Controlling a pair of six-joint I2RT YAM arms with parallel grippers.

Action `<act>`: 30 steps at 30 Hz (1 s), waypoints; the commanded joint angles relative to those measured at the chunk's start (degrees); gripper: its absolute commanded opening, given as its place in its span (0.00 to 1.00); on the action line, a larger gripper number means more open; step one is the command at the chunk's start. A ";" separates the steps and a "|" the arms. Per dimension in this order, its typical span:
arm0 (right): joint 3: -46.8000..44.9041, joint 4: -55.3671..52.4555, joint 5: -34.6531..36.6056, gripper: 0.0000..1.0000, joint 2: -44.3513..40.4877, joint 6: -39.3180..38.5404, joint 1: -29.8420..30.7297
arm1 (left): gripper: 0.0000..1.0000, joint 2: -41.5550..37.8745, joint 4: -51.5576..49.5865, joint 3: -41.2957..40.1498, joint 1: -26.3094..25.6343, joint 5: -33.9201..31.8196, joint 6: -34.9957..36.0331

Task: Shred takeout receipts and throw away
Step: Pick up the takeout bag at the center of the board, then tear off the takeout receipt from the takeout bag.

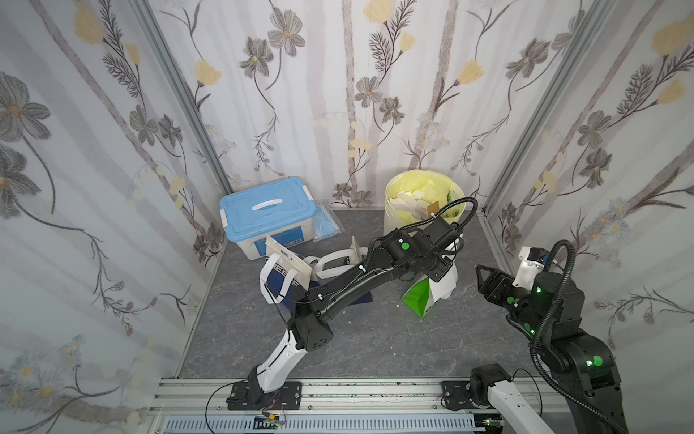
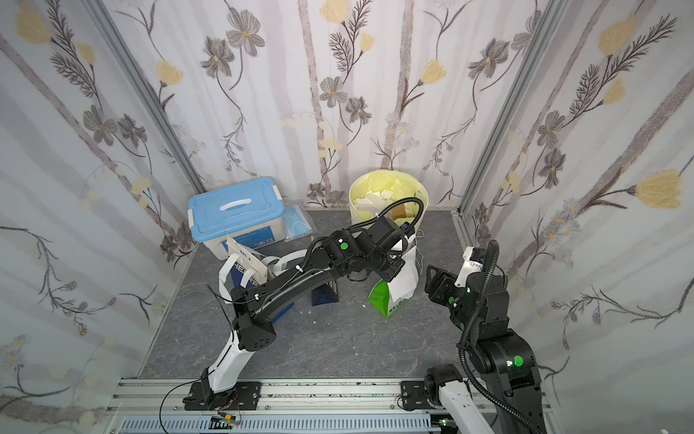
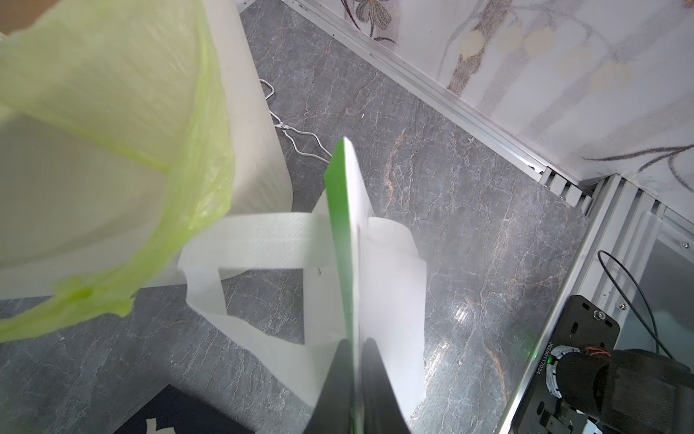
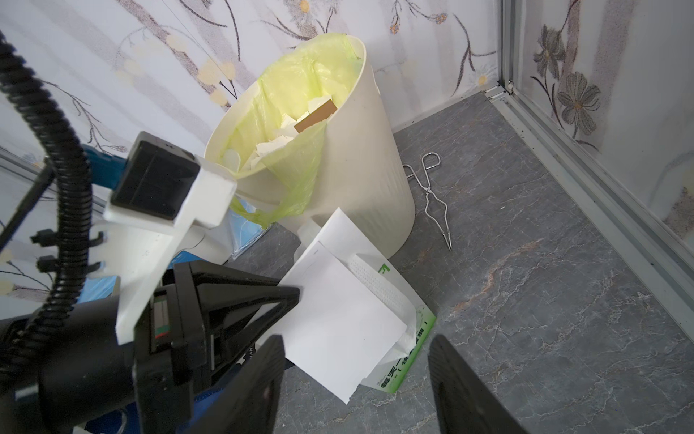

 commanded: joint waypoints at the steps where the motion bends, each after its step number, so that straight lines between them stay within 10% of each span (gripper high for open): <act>1: -0.82 0.33 -3.13 0.63 0.15 1.56 -0.01 | 0.03 -0.93 -1.30 0.41 0.10 -0.15 -0.25; 14: -18.02 19.31 -27.32 0.67 -5.77 22.02 0.03 | 0.00 -20.71 11.35 -23.60 0.03 0.01 -13.81; 22: -25.62 26.06 -31.05 0.74 -9.88 29.67 0.03 | 0.00 -33.42 26.87 -43.45 0.30 1.18 -21.91; 30: -26.88 25.95 -33.62 0.74 -9.74 30.01 0.03 | 0.00 -35.18 28.14 -45.91 0.47 0.40 -22.86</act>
